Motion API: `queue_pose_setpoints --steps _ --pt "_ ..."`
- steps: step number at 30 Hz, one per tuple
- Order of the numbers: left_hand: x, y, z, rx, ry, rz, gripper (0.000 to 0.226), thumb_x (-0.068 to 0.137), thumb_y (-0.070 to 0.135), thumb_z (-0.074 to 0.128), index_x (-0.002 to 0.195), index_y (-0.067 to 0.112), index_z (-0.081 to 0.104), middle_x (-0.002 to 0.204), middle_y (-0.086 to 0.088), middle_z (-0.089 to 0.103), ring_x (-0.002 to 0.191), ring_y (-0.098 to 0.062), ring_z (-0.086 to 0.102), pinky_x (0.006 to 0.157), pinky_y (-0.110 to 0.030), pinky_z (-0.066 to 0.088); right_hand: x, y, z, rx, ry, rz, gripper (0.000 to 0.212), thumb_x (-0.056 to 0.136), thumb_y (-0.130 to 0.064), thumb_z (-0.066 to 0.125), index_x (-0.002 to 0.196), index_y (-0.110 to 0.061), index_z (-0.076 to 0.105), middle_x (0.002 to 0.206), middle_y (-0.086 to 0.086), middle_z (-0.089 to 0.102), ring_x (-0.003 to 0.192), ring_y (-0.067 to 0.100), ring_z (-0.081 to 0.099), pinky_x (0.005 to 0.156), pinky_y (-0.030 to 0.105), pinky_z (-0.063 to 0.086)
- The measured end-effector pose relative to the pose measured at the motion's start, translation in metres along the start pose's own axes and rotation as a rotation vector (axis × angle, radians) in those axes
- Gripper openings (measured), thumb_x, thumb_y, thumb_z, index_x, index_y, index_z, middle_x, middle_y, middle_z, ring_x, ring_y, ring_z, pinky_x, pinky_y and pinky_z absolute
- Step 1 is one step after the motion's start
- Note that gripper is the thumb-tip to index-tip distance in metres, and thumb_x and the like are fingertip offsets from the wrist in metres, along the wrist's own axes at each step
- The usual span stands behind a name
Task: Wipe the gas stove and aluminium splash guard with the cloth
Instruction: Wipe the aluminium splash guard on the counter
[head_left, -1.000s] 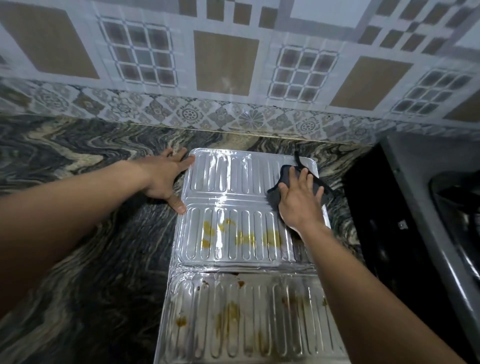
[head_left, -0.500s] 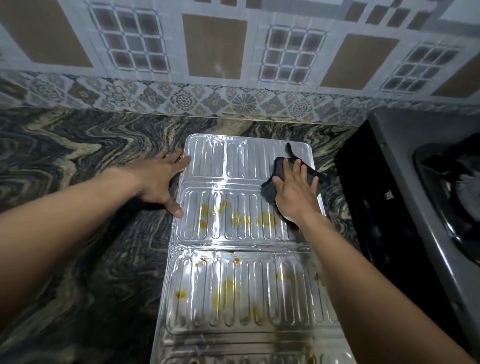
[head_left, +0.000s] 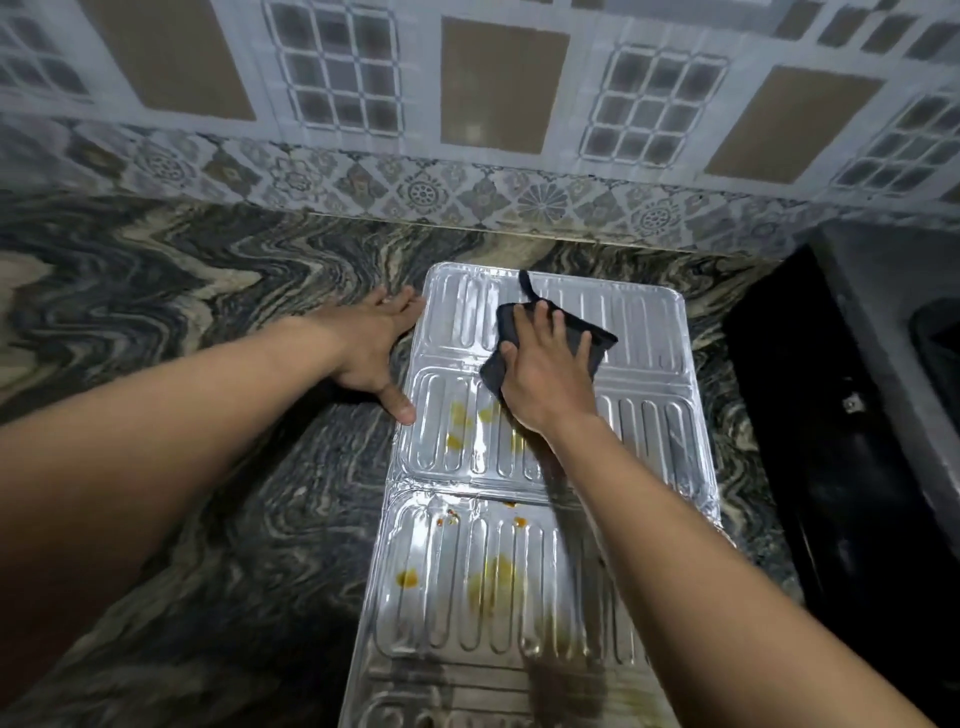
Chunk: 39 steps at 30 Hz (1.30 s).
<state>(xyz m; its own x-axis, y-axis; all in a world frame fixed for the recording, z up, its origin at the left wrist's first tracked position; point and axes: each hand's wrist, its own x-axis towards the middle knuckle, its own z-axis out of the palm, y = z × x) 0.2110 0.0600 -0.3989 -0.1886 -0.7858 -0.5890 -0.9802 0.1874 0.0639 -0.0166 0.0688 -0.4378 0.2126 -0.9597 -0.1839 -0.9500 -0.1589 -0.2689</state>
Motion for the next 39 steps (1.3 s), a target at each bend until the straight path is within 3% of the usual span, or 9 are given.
queue_pose_setpoints --steps 9,16,22,25,28,29,32,34,39 --pt "0.003 -0.001 0.0 0.028 -0.009 -0.029 0.158 0.038 0.083 0.075 0.153 0.027 -0.019 0.162 0.008 -0.022 0.151 -0.02 -0.014 0.121 -0.054 0.012 -0.003 -0.035 -0.003 -0.077 -0.141 -0.369 0.054 0.107 -0.032 0.025 0.158 -0.023 0.011 0.166 0.002 0.002 0.152 0.022 -0.002 0.121 0.053 -0.003" --pt "-0.001 0.003 -0.003 0.047 -0.005 -0.03 0.159 0.037 0.084 0.073 0.154 0.027 -0.018 0.162 0.006 -0.021 0.151 -0.024 -0.012 0.119 -0.059 0.012 -0.059 -0.021 0.003 -0.029 -0.152 -0.399 0.053 0.107 -0.033 0.024 0.158 -0.026 0.01 0.166 -0.001 0.001 0.152 0.017 -0.006 0.121 0.049 -0.009" --pt "-0.01 0.012 -0.007 0.064 0.009 -0.046 0.155 0.043 0.079 0.077 0.154 0.027 -0.017 0.164 0.005 -0.017 0.152 -0.026 -0.007 0.117 -0.064 0.009 -0.092 -0.006 0.012 -0.017 -0.097 -0.289 0.053 0.107 -0.039 0.018 0.158 -0.028 0.005 0.166 -0.002 -0.001 0.152 0.016 -0.008 0.121 0.047 -0.011" --pt "-0.02 0.02 -0.006 0.097 0.048 -0.006 0.138 0.059 0.072 0.076 0.155 0.029 -0.013 0.164 0.004 -0.015 0.152 -0.025 -0.006 0.117 -0.063 0.009 -0.094 -0.004 0.016 -0.012 -0.076 -0.261 0.053 0.107 -0.039 0.017 0.158 -0.028 0.005 0.166 -0.002 -0.003 0.152 0.015 -0.01 0.12 0.046 -0.014" --pt "-0.038 0.029 0.007 0.14 0.073 0.1 0.106 0.081 0.061 0.065 0.157 0.026 0.001 0.165 0.003 -0.015 0.152 -0.021 -0.009 0.118 -0.06 0.007 -0.093 -0.004 0.017 -0.006 -0.075 -0.269 0.053 0.108 -0.038 0.017 0.158 -0.027 0.005 0.166 -0.002 -0.005 0.152 0.016 -0.01 0.119 0.046 -0.015" --pt "-0.044 0.032 0.012 0.13 0.055 0.119 0.105 0.081 0.065 0.061 0.157 0.024 0.001 0.165 0.004 -0.015 0.152 -0.019 -0.01 0.119 -0.058 0.007 -0.093 -0.004 0.017 -0.006 -0.073 -0.27 0.053 0.108 -0.038 0.017 0.158 -0.027 0.005 0.165 -0.001 -0.005 0.152 0.016 -0.01 0.12 0.046 -0.014" --pt "-0.058 0.041 0.026 0.107 -0.052 0.095 0.14 0.053 0.09 0.06 0.156 0.025 -0.01 0.16 0.01 -0.023 0.151 -0.017 -0.014 0.119 -0.058 0.004 -0.093 -0.002 0.018 -0.006 -0.073 -0.265 0.053 0.107 -0.038 0.017 0.158 -0.026 0.006 0.166 -0.001 -0.004 0.152 0.016 -0.009 0.119 0.046 -0.014" --pt "-0.059 0.044 0.032 0.159 -0.074 0.069 0.159 0.037 0.093 0.064 0.153 0.024 -0.018 0.158 0.009 -0.029 0.15 -0.019 -0.017 0.119 -0.058 0.001 -0.093 -0.003 0.016 0.003 -0.08 -0.263 0.053 0.107 -0.038 0.018 0.158 -0.027 0.006 0.166 -0.001 -0.004 0.152 0.016 -0.009 0.119 0.046 -0.015" --pt "-0.06 0.042 0.036 0.137 -0.052 0.065 0.163 0.031 0.094 0.063 0.152 0.026 -0.022 0.157 0.009 -0.032 0.15 -0.018 -0.018 0.118 -0.057 -0.001 -0.098 0.009 0.011 0.047 -0.086 -0.181 0.054 0.107 -0.039 0.018 0.158 -0.026 0.005 0.166 0.001 -0.006 0.151 0.017 -0.011 0.119 0.045 -0.014"
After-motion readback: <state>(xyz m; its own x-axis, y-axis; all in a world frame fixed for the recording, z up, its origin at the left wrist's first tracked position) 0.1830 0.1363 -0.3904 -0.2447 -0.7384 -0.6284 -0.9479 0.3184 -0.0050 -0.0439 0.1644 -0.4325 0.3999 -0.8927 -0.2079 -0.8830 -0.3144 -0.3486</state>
